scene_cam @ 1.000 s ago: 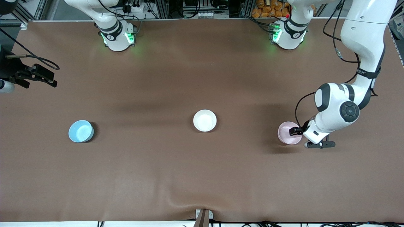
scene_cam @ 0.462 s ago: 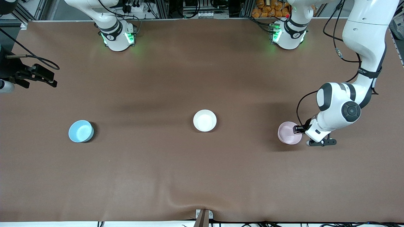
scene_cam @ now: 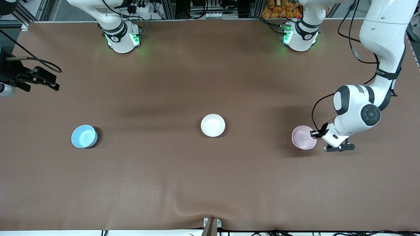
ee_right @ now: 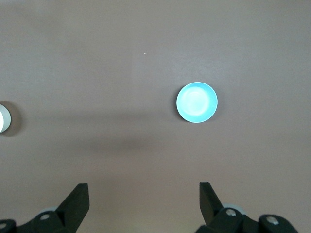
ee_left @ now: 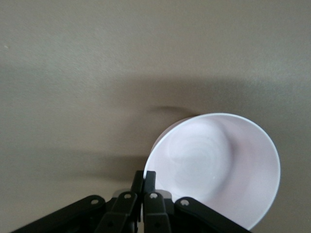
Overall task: Stack pink and blue bowls on white bowl
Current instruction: 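Close the left gripper on the pink bowl's rim, then carry the pink bowl with the left gripper onto the white bowl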
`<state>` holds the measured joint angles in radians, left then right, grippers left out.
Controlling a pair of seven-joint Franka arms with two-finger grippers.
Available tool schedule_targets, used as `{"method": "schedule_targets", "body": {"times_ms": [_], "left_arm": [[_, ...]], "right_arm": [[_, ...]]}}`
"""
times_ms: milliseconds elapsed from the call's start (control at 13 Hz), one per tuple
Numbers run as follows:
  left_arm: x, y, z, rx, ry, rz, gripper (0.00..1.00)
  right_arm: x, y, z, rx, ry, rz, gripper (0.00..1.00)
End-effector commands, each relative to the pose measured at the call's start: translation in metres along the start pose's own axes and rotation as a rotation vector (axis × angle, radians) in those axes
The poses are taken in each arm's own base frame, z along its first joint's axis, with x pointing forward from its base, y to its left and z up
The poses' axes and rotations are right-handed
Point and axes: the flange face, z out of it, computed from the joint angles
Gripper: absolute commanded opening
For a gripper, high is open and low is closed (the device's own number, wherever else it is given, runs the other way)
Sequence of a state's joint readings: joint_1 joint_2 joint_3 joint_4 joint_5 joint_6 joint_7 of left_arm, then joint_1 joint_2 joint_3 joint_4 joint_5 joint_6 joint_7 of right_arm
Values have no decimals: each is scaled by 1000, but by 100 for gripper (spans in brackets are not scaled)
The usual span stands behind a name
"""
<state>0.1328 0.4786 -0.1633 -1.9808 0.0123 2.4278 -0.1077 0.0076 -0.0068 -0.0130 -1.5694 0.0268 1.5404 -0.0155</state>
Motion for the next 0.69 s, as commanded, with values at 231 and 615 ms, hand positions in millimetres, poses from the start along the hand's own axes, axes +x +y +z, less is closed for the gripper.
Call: {"method": "schedule_targets", "body": {"times_ms": [231, 615], "left_arm": [[-15, 65, -54, -46, 55, -58, 0], [-36, 229, -114, -151, 0, -219, 0]], "right_arm": [[-1, -1, -1, 9, -2, 13, 100], [-1, -1, -1, 9, -2, 13, 100]]}}
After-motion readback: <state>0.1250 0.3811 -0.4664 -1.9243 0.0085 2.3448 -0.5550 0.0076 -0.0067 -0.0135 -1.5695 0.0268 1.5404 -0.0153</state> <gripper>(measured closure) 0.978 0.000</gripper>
